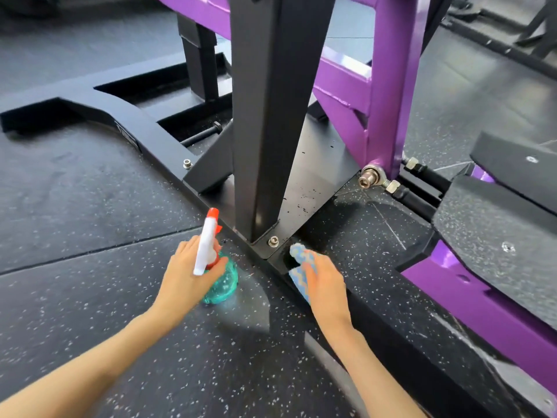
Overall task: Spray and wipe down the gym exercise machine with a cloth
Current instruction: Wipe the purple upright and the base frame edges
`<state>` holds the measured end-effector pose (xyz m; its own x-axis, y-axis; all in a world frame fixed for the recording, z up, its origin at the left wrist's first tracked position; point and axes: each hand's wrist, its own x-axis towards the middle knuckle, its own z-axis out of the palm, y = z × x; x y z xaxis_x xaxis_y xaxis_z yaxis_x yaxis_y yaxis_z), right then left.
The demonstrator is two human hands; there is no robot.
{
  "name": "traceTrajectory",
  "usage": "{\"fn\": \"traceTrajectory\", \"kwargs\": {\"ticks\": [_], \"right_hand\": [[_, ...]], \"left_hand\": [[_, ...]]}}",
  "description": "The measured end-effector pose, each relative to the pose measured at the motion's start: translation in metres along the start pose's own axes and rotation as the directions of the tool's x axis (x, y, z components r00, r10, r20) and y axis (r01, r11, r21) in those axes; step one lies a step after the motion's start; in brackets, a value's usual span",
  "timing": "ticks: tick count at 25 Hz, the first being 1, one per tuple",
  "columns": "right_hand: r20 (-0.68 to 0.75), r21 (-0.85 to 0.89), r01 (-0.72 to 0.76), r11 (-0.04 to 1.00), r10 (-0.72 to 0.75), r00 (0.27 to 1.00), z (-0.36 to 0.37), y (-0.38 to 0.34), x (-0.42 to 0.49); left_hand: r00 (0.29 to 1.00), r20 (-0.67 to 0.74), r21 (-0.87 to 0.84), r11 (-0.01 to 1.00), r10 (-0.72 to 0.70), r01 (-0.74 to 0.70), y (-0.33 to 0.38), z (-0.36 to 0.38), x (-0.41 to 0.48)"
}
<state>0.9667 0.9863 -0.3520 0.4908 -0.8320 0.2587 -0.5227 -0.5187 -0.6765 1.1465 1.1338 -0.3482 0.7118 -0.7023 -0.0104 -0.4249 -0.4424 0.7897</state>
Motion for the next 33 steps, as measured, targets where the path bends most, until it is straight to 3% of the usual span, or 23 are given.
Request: {"fn": "traceTrajectory", "kwargs": {"ticks": [1,2,5,7,9,11,12,14,16,18,21,23,24,26,29,31,33], "right_hand": [[-0.085,0.220,-0.139,0.965,0.161,0.983,-0.008,-0.024,0.020],[-0.152,0.402,-0.171,0.900,0.249,0.956,-0.010,-0.053,0.044],[-0.268,0.598,0.070,0.799,0.117,0.956,0.007,-0.138,0.084],[-0.249,0.577,0.073,0.814,0.090,0.964,0.030,-0.147,0.076],[-0.039,0.519,-0.073,0.852,0.109,0.993,0.049,-0.118,0.055],[0.233,0.449,-0.251,0.858,0.159,0.960,0.057,-0.097,0.034],[0.267,0.463,-0.301,0.834,0.193,0.944,0.059,-0.101,0.032],[0.097,0.504,-0.215,0.837,0.192,0.977,0.053,-0.131,0.042],[-0.191,0.450,-0.010,0.893,0.107,0.976,0.047,-0.150,0.056],[-0.277,0.312,0.086,0.946,0.004,0.961,0.053,-0.137,0.060],[0.011,0.314,-0.076,0.946,0.077,0.997,0.068,-0.105,0.042],[0.228,0.370,-0.264,0.891,0.189,0.955,0.073,-0.095,0.035],[0.269,0.341,-0.296,0.892,0.209,0.940,0.068,-0.090,0.036],[0.222,0.267,-0.219,0.938,0.161,0.962,0.048,-0.073,0.047],[0.022,0.133,-0.111,0.985,0.109,0.994,0.021,-0.029,0.077],[0.154,-0.052,0.057,0.997,-0.048,0.987,0.021,-0.015,0.082],[0.379,-0.166,0.361,0.917,-0.279,0.882,0.039,0.007,0.073]], "left_hand": [[1.000,-0.015,-0.025,1.000,-0.012,0.011,-0.001,0.000,0.000],[0.999,-0.040,-0.046,0.999,-0.011,0.010,0.001,0.002,-0.002],[0.997,-0.070,-0.056,0.998,-0.037,0.033,0.006,0.007,0.001],[0.996,-0.063,-0.051,0.997,-0.067,0.064,0.005,0.006,0.002],[0.992,-0.049,-0.123,0.986,-0.115,0.108,0.010,0.005,-0.002],[0.989,-0.036,-0.160,0.978,-0.143,0.135,0.017,0.004,-0.008],[0.987,-0.029,-0.165,0.974,-0.159,0.153,0.016,0.005,-0.009],[0.982,-0.012,-0.168,0.969,-0.187,0.182,0.006,0.008,-0.006],[0.980,-0.004,-0.159,0.968,-0.198,0.195,0.004,0.008,-0.003],[0.979,-0.006,-0.163,0.966,-0.206,0.202,0.011,0.006,-0.003],[0.983,-0.023,-0.210,0.962,-0.183,0.175,0.012,0.007,-0.009],[0.985,-0.014,-0.214,0.963,-0.173,0.166,0.012,0.008,-0.010],[0.985,-0.014,-0.224,0.961,-0.170,0.163,0.012,0.007,-0.008],[0.982,-0.030,-0.246,0.953,-0.188,0.175,0.014,0.007,-0.002],[0.959,-0.121,-0.232,0.946,-0.257,0.225,0.020,0.012,0.009],[0.924,-0.232,-0.184,0.946,-0.305,0.266,0.024,0.024,0.010],[0.870,-0.351,-0.190,0.936,-0.347,0.297,0.032,0.038,0.007]]}}
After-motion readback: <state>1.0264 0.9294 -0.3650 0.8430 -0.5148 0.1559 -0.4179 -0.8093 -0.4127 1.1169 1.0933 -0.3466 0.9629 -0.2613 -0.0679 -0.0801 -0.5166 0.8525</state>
